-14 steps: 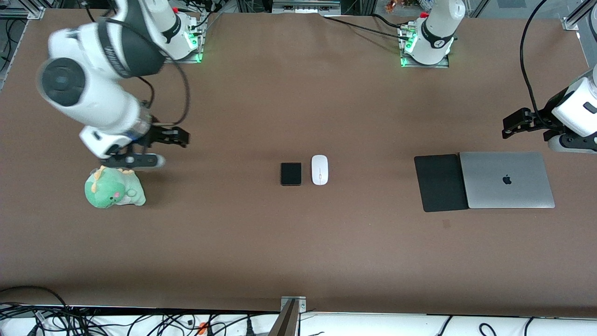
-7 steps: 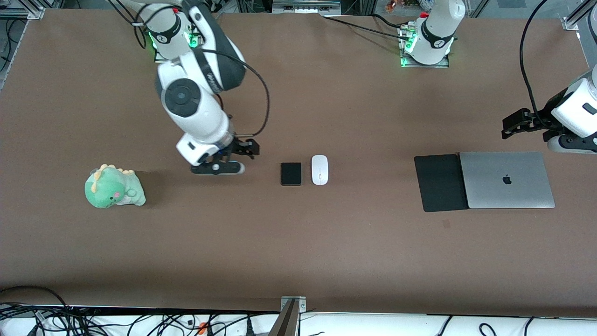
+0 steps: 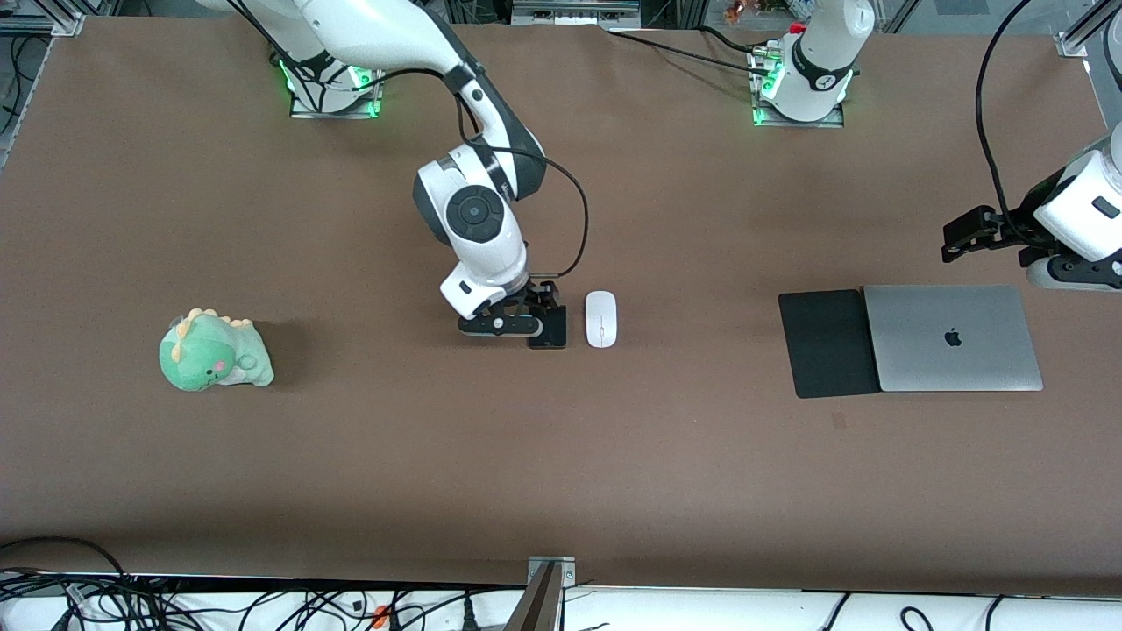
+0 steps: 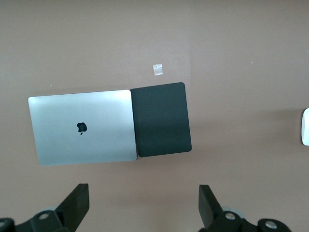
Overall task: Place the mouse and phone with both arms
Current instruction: 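Reach the right gripper over the small black phone, then lower the right gripper and close it on the black phone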
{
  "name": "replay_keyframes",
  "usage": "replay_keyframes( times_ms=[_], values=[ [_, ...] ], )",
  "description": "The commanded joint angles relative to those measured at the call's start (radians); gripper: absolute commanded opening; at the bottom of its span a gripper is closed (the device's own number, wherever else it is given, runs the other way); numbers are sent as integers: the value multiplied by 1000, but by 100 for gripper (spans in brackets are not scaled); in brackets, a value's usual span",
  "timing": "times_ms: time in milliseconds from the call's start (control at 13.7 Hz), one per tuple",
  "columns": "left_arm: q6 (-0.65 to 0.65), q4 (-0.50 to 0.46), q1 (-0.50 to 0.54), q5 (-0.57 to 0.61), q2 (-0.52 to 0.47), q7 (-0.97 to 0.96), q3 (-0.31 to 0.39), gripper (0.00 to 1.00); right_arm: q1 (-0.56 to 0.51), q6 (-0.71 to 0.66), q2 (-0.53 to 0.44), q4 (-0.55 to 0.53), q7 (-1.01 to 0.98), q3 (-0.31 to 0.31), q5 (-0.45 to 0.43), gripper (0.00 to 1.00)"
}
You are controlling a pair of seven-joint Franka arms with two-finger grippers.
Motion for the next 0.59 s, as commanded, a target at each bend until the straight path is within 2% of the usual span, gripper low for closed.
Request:
replay_keyframes(
  times_ms=[0, 220, 512],
  values=[
    [-21, 23, 3, -26, 6, 21, 0, 100, 26, 1, 92, 110, 48, -13, 17, 100],
    [-21, 25, 3, -26, 5, 21, 0, 100, 33, -7, 182, 219, 91, -15, 7, 100],
    [-21, 23, 4, -26, 5, 22, 0, 100, 49, 4, 230, 248, 94, -19, -16, 100]
  ],
)
